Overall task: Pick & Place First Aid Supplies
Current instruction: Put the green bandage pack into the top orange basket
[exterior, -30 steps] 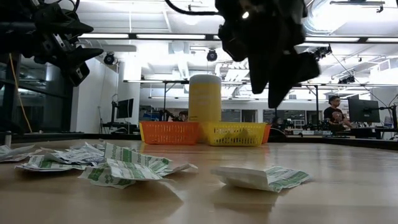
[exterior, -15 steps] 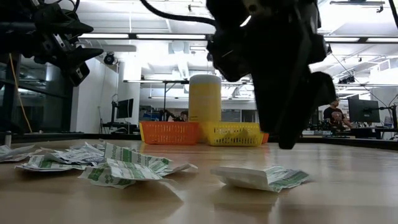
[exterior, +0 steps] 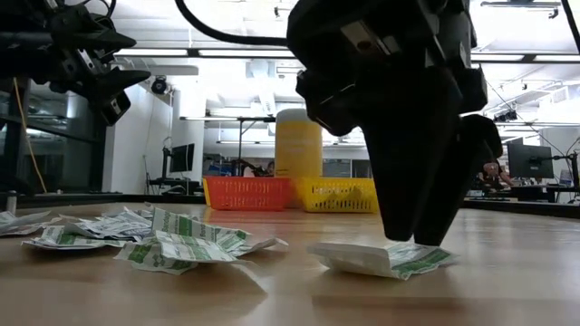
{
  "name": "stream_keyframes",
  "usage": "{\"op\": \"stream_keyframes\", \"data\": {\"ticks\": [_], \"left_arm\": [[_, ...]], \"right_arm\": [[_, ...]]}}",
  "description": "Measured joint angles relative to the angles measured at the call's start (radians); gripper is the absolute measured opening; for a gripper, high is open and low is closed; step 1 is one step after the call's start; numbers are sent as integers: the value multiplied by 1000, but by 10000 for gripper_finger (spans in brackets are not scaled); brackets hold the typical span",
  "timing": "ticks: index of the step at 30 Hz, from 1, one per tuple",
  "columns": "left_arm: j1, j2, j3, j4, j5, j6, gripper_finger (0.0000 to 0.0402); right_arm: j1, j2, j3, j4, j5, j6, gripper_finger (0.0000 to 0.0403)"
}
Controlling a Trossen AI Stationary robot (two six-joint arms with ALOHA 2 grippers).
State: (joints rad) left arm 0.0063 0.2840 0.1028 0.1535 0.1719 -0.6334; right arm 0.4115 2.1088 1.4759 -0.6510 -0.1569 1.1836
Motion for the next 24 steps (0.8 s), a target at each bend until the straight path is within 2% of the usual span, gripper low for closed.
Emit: {"op": "stream_keyframes", "data": {"ticks": [4, 9, 24], "left_arm": [[0, 0, 0, 0, 0, 0, 191], [0, 0, 0, 0, 0, 0, 191], [0, 0, 0, 0, 0, 0, 191]], "right_arm": [[12, 30, 4, -2, 44, 41, 185], [16, 73, 8, -11, 46, 98, 176], [15, 82, 10, -80, 72, 118, 83]]}}
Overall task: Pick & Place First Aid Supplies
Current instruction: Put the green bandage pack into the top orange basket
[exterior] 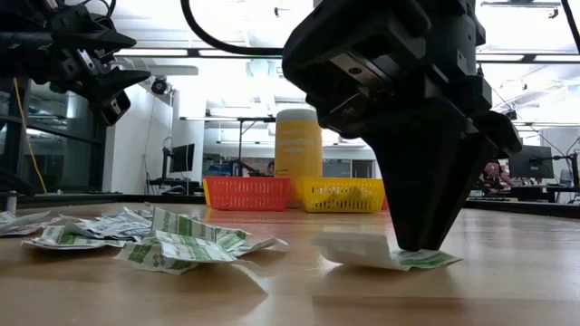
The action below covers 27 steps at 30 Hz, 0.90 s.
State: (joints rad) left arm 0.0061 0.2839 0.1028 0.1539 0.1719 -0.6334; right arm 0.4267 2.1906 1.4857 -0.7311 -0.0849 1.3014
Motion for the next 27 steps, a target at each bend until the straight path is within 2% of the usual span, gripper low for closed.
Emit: {"op": "stream_keyframes", "data": {"ticks": [7, 11, 20, 27], "left_arm": [[0, 0, 0, 0, 0, 0, 191], [0, 0, 0, 0, 0, 0, 191], [0, 0, 0, 0, 0, 0, 191], [0, 0, 0, 0, 0, 0, 191]], "right_arm": [[-3, 0, 0, -1, -6, 0, 39], [-20, 2, -1, 0, -46, -3, 6], [-38, 2, -3, 2, -70, -22, 1], [-53, -69, -16, -31, -6, -27, 0]]}}
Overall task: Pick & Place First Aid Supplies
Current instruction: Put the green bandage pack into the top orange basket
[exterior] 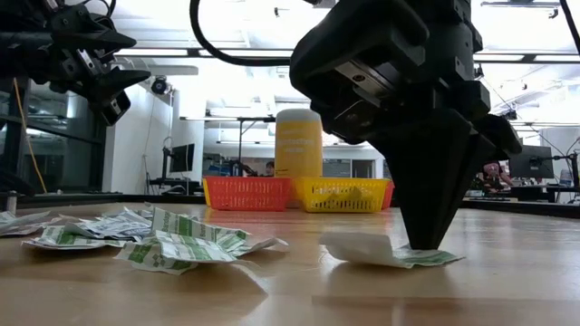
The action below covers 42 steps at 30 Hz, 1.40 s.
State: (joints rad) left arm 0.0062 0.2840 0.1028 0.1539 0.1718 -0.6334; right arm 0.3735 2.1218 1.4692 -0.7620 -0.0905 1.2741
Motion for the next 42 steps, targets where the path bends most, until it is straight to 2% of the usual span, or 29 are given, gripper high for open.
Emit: {"op": "stream_keyframes", "data": {"ticks": [11, 19, 25, 33, 42], "left_arm": [[0, 0, 0, 0, 0, 0, 191], [0, 0, 0, 0, 0, 0, 191], [0, 0, 0, 0, 0, 0, 191], [0, 0, 0, 0, 0, 0, 191], [0, 0, 0, 0, 0, 0, 191]], "right_arm": [[13, -48, 35, 10, 60, 9, 0], [5, -102, 92, -120, 112, -6, 0], [-50, -178, 92, -242, 135, -72, 0], [-227, -308, 93, -432, 216, -240, 0], [-570, -383, 94, -497, 334, -519, 0]]}}
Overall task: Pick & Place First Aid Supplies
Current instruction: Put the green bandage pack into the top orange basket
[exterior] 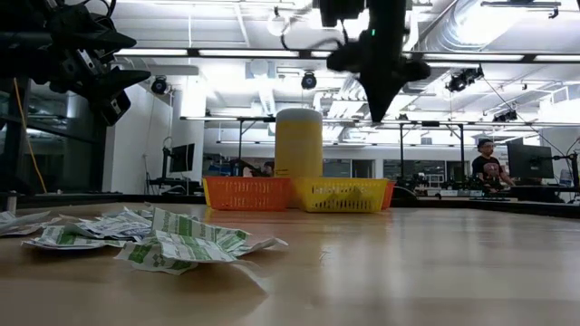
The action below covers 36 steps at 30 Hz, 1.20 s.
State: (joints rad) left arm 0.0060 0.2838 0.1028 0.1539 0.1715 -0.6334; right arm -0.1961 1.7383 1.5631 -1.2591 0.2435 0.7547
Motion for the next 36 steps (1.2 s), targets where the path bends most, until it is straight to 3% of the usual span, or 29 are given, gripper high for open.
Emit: {"op": "stream_keyframes", "data": {"ticks": [7, 14, 19, 25, 30, 36], "left_arm": [[0, 0, 0, 0, 0, 0, 191], [0, 0, 0, 0, 0, 0, 191], [0, 0, 0, 0, 0, 0, 191], [0, 0, 0, 0, 0, 0, 191], [0, 0, 0, 0, 0, 0, 191], [0, 0, 0, 0, 0, 0, 191]], "right_arm": [[-260, -1, 0, 59, 33, -228, 0], [-448, -1, -7, 214, -65, -615, 0], [-554, 0, -9, 274, -61, -947, 0], [-623, 11, -9, 389, -201, -1252, 0], [-635, 71, -9, 471, -275, -1303, 0], [-636, 164, -9, 513, -191, -1057, 0]]}}
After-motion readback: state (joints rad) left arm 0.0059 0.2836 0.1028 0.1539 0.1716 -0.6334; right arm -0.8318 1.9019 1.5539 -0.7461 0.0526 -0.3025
